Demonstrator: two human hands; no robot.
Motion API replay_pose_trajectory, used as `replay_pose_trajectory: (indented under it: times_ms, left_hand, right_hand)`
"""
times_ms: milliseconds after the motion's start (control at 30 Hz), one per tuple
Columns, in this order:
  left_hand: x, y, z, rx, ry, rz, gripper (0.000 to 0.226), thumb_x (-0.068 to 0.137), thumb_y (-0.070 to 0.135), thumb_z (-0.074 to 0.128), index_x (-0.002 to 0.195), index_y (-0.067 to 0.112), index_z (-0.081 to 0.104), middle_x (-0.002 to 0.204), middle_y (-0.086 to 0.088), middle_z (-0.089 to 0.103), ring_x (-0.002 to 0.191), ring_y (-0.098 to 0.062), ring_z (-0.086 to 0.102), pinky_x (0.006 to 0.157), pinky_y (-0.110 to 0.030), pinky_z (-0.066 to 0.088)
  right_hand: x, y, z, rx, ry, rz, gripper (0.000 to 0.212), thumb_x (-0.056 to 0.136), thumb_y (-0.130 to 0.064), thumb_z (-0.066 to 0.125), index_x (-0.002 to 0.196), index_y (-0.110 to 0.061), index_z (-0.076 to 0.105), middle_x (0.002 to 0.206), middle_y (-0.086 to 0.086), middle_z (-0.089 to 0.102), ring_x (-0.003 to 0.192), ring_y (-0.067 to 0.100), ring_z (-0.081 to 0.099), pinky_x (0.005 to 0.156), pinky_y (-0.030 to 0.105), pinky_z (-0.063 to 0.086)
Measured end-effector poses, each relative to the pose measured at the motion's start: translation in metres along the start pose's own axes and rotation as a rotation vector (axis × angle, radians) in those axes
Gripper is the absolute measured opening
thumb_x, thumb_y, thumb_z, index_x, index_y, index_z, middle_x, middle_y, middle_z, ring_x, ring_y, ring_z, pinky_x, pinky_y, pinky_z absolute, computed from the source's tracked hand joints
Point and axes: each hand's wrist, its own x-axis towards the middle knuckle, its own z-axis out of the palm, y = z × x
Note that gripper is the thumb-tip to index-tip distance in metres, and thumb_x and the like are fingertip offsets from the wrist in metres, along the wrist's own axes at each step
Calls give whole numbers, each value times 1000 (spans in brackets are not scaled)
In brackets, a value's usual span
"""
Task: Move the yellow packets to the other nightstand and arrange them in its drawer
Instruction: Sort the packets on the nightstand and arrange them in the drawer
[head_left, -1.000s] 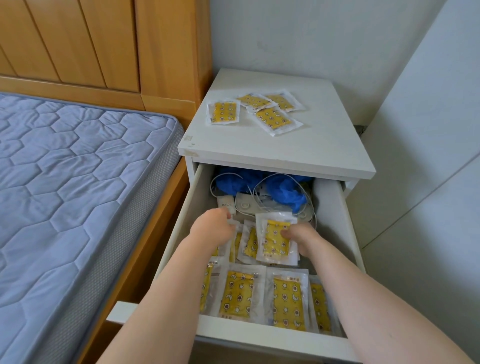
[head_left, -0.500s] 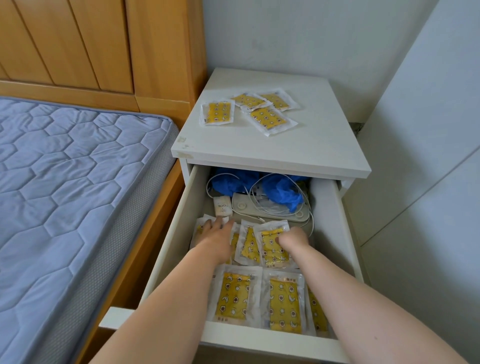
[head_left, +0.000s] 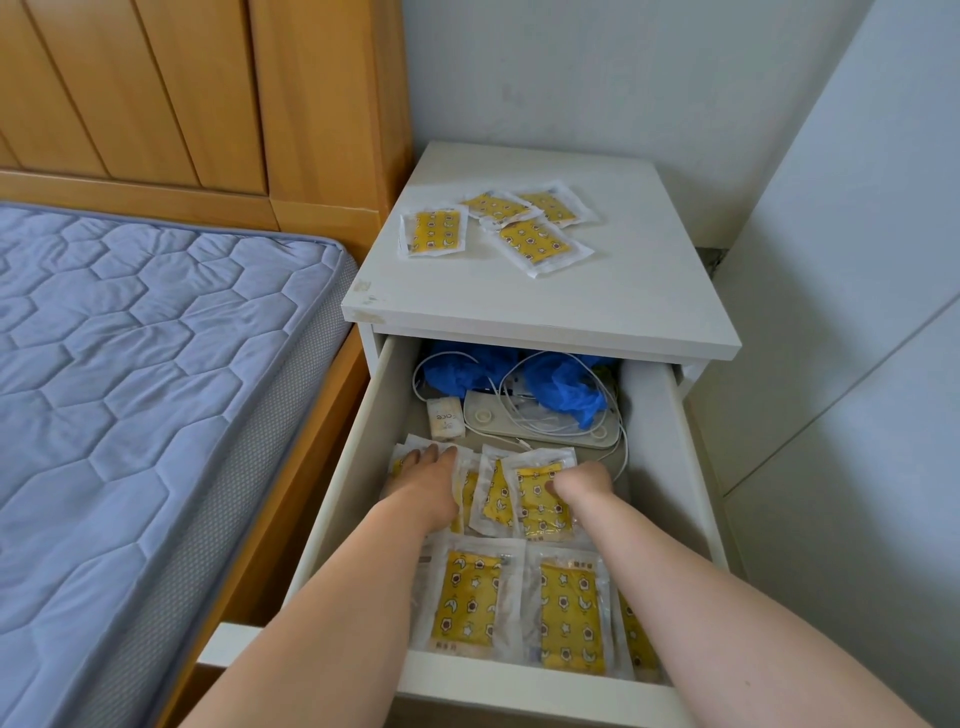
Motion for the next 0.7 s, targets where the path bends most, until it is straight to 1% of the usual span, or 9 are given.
replay_pose_trajectory:
  times_ms: [67,167,233,333,367,433,500,600,700]
  left_hand:
    - [0,0,0,7,1,1,79,93,21,56,153,24,5,162,1,3,148,-25,3,117,-45,21]
    - [0,1,-1,16,4,4,79,93,22,56,153,24,5,161,0,4,148,-25,4,117,-45,21]
    - [1,0,-1,20,1,5,79,93,23,56,153,23,5,161,0,4,148,-26,5,117,-44,21]
    - [1,0,-1,22,1,6,79,93,23,57,153,23,6,161,0,5,147,-26,6,117,-44,21]
    - [2,0,-1,23,2,7,80,93,24,57,153,23,6,161,0,6,147,-26,7,117,-44,22]
    - [2,0,-1,26,3,6,80,92,25,58,153,22,6,161,0,6,147,-26,8,117,-44,22]
    - [3,0,-2,24,2,3,81,92,25,58,153,22,6,161,-1,7,147,-26,8,117,-44,22]
    - [4,-1,-1,-5,0,6,80,92,24,57,153,21,6,161,-1,8,147,-26,7,118,-44,21]
    - [4,-1,0,-38,-5,2,74,95,24,52,153,22,7,161,-1,7,147,-26,6,118,-45,20]
  right_hand:
    - [0,1,0,66,5,44,34,87,-5,62,120,2,56,110,15,64,99,26,63,82,31,52]
    - [0,1,-5,134,-15,90,38,86,-6,66,121,3,55,119,16,61,108,29,60,80,30,48]
    - [1,0,-11,143,-29,106,42,85,-8,67,123,3,53,122,16,60,111,29,59,82,31,47]
    - [3,-7,-24,272,-67,99,37,84,-4,68,119,2,56,116,16,62,107,31,61,82,32,47]
    - [4,-8,-27,349,-106,118,33,84,-2,67,115,1,58,113,17,64,103,33,62,87,37,49]
    - [5,-12,-29,517,-192,178,18,86,2,61,103,-3,59,106,18,66,99,35,64,91,53,49]
    - [4,-13,-23,579,-240,188,13,88,1,59,100,-5,58,104,17,67,98,35,65,90,57,49]
    - [-4,-9,-4,494,-223,151,31,84,-2,66,114,-3,59,102,17,68,92,34,67,86,51,53]
    - [-14,-6,16,279,-124,69,40,85,-7,67,121,1,54,114,16,63,103,31,62,81,33,51]
